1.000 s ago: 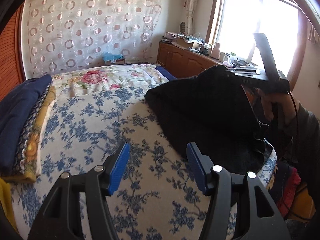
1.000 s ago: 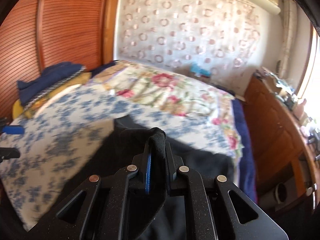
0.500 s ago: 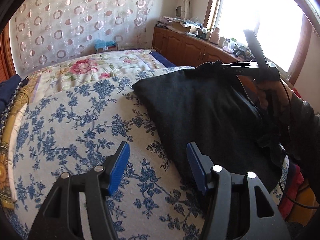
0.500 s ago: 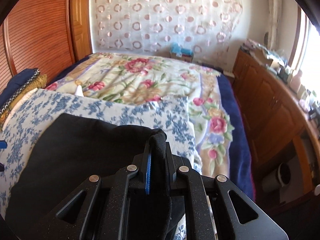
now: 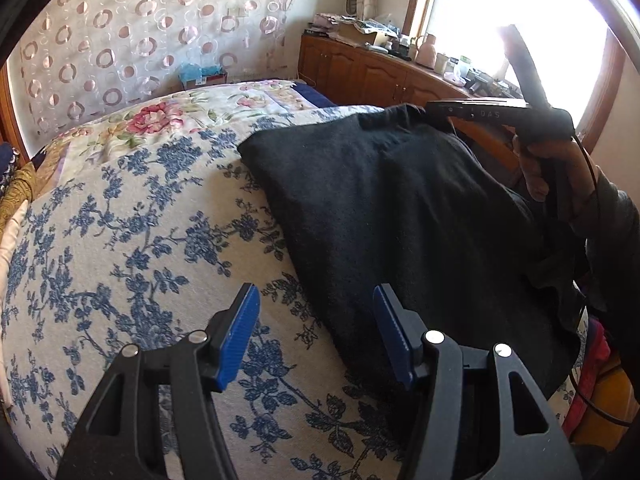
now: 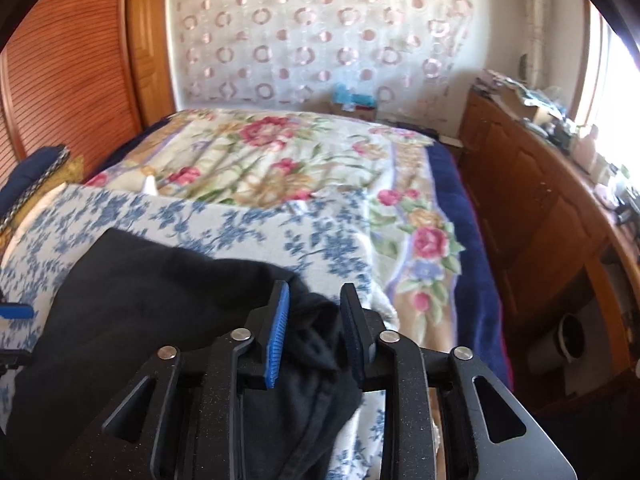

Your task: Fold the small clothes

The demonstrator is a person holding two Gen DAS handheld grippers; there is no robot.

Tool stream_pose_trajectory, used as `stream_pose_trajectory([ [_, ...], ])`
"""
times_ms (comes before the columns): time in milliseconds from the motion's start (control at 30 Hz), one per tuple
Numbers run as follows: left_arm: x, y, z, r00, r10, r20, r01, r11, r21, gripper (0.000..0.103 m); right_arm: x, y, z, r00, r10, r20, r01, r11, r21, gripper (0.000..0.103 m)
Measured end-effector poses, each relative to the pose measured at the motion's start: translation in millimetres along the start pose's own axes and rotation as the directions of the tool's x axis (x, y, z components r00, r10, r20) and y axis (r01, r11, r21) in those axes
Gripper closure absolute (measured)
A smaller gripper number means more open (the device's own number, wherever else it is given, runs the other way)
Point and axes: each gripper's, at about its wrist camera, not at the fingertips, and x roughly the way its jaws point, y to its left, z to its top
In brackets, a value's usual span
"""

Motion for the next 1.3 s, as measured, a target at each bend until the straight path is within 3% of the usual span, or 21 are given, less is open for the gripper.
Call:
stream_pose_trajectory([
  [67, 1.0, -2.1, -1.4, 1.000, 0.001, -0.006, -0.001, 1.000, 0.003, 0.045, 0.7, 5.1, -1.8, 1.000, -0.011, 0.008, 0.011, 1.000, -0.023, 0.060],
  [233, 5.0, -8.9, -4.9, 1.000, -0.015, -0.025, 0.015, 1.000, 0.013, 0.045, -5.0, 15.0, -2.0, 0.999, -0.015, 0.039, 0.017, 0.998, -0.062, 0.059],
  [367, 7.3, -11.6, -7.4, 1.000, -0.008, -0.026, 0.009, 1.000, 0.021, 0.045, 3.9, 13.2, 0.5, 1.000, -0.029, -0.003, 0.029, 0.995, -0.095, 0.060],
  [400, 7.1, -11.8, -7.5, 1.000, -0.006, -0.026, 0.007, 1.000, 0.022, 0.045, 8.4, 10.5, 0.4, 0.999, -0.031, -0.023, 0.029, 0.995, -0.095, 0.063],
  [433, 7.2, -11.8, -6.9, 1.000, -0.009, -0.027, 0.009, 1.000, 0.017, 0.045, 14.1, 5.0, -0.4, 0.999, -0.030, -0.046, 0.026, 0.996, -0.090, 0.086],
  [467, 6.2, -11.2, -6.9, 1.000, -0.016, -0.027, 0.016, 1.000, 0.008, 0.045, 18.5, -0.1, -0.8, 0.998, -0.017, -0.061, 0.012, 0.996, -0.085, 0.099],
  [633, -5.2, -11.6, -11.6, 1.000, -0.018, -0.011, 0.018, 1.000, 0.007, 0.045, 16.4, -35.8, -0.1, 0.999, 0.010, -0.035, -0.008, 0.998, 0.063, 0.099],
  [700, -11.2, -13.2, -14.3, 1.000, -0.016, -0.004, 0.016, 1.000, 0.010, 0.045, 13.0, -36.7, -0.9, 0.997, -0.063, -0.034, 0.065, 0.995, 0.074, 0.099],
  [767, -17.5, -15.2, -16.8, 1.000, -0.012, 0.004, 0.012, 1.000, 0.014, 0.045, 6.3, -32.5, -1.8, 0.992, -0.123, -0.039, 0.124, 0.991, 0.050, 0.094],
  [967, -43.7, -22.2, -26.4, 0.999, -0.016, 0.047, 0.015, 1.000, 0.017, 0.045, -45.2, -12.4, -16.8, 0.990, -0.140, 0.009, 0.140, 0.990, 0.006, 0.087],
  [1133, -69.6, -31.3, -37.1, 0.996, -0.021, 0.086, 0.019, 0.999, 0.031, 0.045, -85.4, 21.3, -44.0, 0.993, -0.106, 0.043, 0.107, 0.994, -0.009, 0.064],
  [1300, -88.8, -38.9, -47.9, 0.994, -0.016, 0.104, 0.012, 0.999, 0.046, 0.045, -110.0, 60.8, -73.0, 0.998, -0.041, 0.057, 0.042, 0.999, -0.026, 0.063],
])
